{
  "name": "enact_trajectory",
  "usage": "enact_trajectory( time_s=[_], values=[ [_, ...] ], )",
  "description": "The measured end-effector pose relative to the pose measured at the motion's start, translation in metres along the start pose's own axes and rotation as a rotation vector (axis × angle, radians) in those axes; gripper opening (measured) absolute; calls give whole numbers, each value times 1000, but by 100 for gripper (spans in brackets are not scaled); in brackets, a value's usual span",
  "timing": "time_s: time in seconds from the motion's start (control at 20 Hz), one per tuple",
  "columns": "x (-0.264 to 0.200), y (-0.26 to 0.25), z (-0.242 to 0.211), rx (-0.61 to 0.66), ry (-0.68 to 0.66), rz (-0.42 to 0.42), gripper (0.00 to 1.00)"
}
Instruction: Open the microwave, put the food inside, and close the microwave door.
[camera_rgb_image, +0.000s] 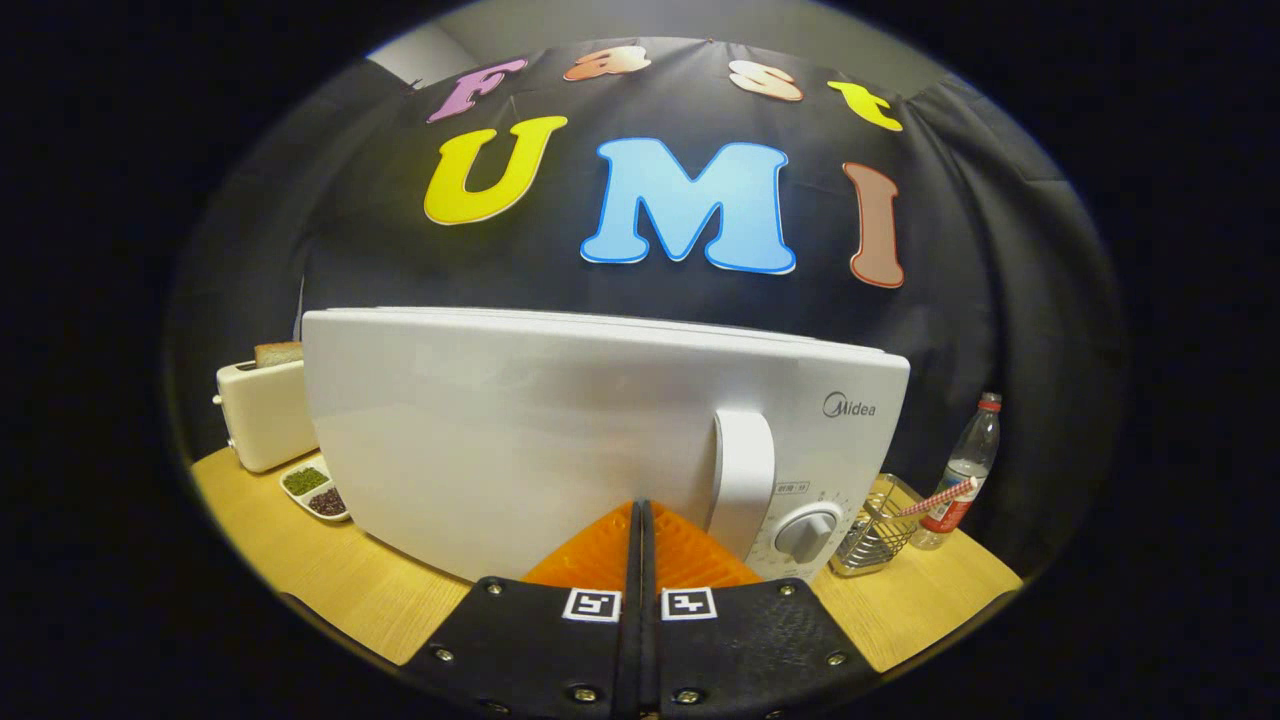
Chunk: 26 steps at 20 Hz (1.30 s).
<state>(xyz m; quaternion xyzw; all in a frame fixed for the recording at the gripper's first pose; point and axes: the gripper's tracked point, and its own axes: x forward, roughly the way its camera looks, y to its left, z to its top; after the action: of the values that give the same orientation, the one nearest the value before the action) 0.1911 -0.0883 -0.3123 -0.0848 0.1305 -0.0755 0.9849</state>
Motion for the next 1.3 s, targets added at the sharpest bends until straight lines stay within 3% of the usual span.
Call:
enact_trajectory(
  time_s=[0.35,0.45,0.95,1.3],
  values=[
    [-2,1,3,-62,0,-49,1],
    [-11,8,-3,-37,59,-22,1],
    [-165,34,133,55,-98,100,1],
    [-258,38,216,56,-226,140,1]
  ],
)
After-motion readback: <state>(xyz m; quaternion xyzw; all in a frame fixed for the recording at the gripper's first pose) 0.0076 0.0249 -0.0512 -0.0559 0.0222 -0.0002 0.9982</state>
